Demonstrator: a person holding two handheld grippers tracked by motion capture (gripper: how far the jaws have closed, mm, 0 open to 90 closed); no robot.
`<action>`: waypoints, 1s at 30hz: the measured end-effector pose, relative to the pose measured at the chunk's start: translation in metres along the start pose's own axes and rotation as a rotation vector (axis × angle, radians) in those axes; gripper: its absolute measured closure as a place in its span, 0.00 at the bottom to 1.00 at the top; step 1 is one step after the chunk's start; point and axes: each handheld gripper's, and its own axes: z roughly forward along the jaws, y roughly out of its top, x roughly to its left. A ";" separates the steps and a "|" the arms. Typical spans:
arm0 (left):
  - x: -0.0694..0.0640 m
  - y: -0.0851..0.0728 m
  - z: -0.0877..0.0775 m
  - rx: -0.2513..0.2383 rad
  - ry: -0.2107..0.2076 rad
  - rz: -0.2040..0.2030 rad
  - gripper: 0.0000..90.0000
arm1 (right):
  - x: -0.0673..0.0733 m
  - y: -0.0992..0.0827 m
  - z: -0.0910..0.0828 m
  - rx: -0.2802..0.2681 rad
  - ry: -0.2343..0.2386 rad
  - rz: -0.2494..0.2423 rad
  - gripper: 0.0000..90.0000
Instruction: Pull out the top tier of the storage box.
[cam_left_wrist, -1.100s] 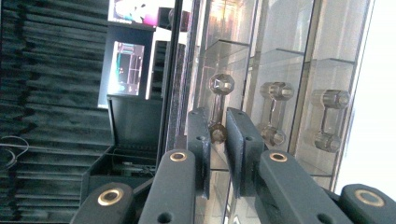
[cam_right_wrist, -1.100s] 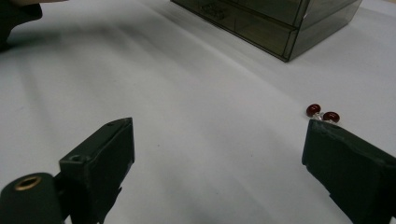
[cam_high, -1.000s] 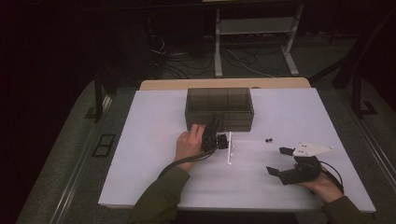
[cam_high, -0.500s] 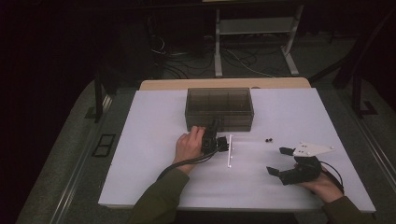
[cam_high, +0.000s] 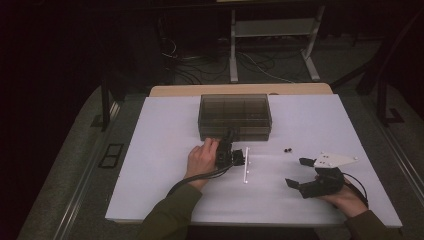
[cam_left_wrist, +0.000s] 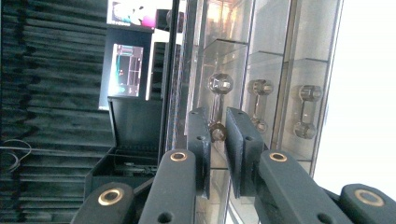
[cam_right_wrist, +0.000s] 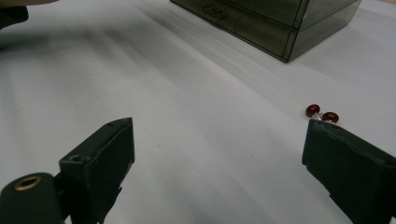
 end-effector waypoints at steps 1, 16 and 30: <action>0.000 0.000 -0.001 0.000 0.000 -0.003 0.89 | 0.000 0.000 0.000 -0.001 0.001 -0.001 0.10; -0.002 0.002 -0.012 0.006 -0.004 0.000 0.88 | 0.000 0.000 0.000 -0.002 0.000 0.001 0.10; -0.002 0.003 -0.022 0.005 -0.012 -0.016 0.84 | 0.000 0.000 0.000 -0.011 -0.003 -0.003 0.10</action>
